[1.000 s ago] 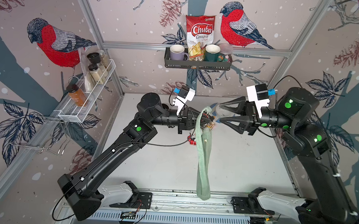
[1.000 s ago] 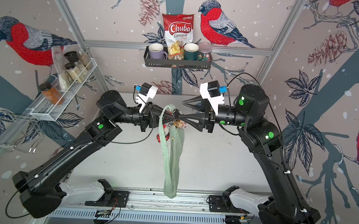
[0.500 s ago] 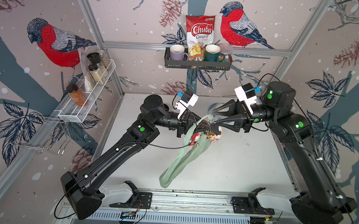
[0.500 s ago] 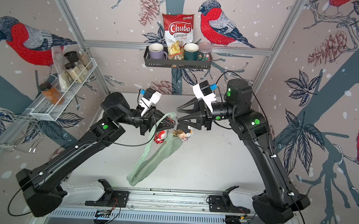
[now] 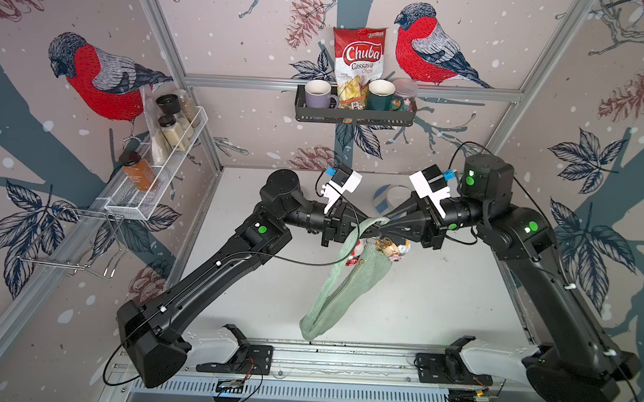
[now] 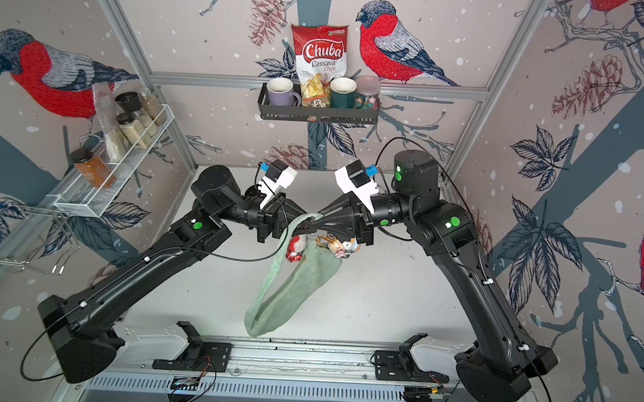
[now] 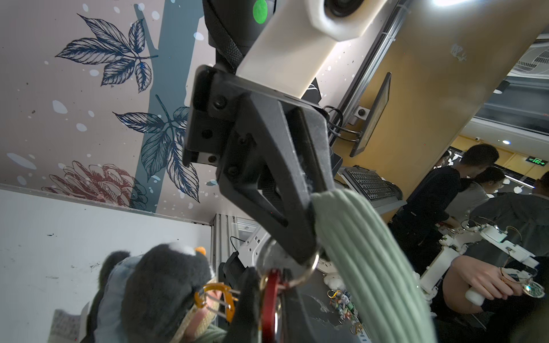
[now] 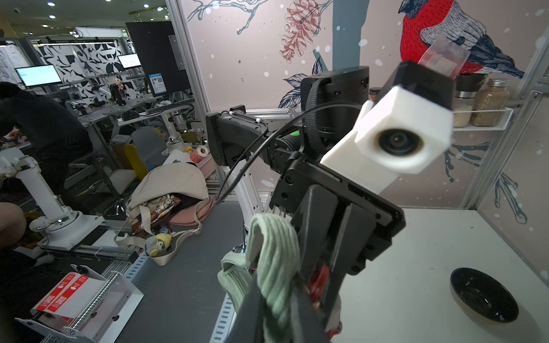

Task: Remove the decoration from the bag
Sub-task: Adjust the bag.

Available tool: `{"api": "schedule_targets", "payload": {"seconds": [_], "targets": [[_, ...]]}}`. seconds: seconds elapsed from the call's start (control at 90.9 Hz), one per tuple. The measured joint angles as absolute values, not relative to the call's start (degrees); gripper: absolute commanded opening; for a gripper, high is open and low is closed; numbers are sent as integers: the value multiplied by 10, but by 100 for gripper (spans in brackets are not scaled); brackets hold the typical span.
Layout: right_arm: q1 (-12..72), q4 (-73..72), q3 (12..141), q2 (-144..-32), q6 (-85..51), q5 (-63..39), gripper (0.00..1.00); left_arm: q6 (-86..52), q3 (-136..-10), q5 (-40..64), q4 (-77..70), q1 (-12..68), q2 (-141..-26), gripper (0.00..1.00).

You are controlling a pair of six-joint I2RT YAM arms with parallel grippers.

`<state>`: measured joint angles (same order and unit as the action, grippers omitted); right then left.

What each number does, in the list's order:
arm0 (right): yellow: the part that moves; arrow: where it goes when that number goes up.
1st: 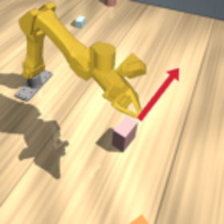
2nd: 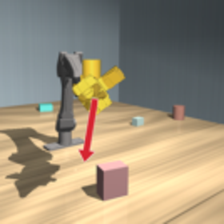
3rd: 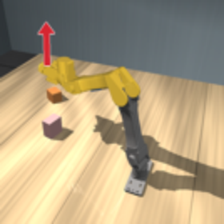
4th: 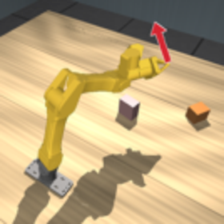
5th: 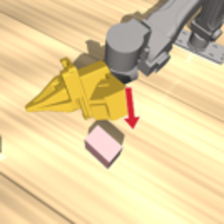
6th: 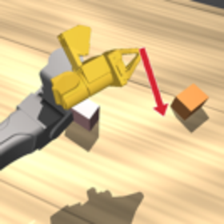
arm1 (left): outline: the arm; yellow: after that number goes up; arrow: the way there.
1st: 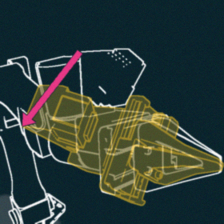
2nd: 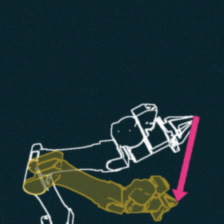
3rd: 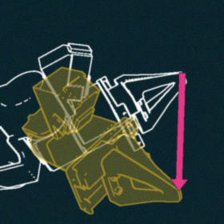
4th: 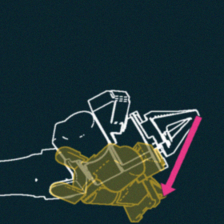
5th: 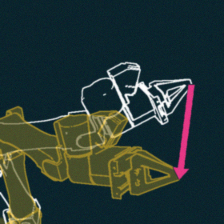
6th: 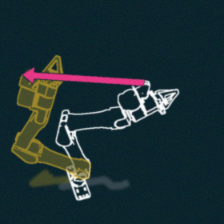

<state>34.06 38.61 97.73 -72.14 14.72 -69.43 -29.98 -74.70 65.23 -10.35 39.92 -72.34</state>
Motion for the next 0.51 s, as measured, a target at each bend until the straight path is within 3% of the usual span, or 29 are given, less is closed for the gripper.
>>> {"api": "schedule_targets", "payload": {"seconds": [0.033,0.077,0.154,0.308,0.363,0.506], "targets": [[341,377,973,-717,143,-692,0,-300,-747,653,-104,399,-723,2],[342,368,967,-710,137,-687,0,-300,-746,654,-105,399,-723,13],[345,360,961,-701,126,-678,0,-299,-744,648,-114,403,-721,41],[351,343,958,-689,92,-668,0,-260,-741,595,-82,408,-698,65],[353,334,958,-686,79,-664,0,-223,-743,561,-43,423,-684,71],[357,326,963,-682,53,-661,0,-114,-747,455,49,479,-646,72]]}}
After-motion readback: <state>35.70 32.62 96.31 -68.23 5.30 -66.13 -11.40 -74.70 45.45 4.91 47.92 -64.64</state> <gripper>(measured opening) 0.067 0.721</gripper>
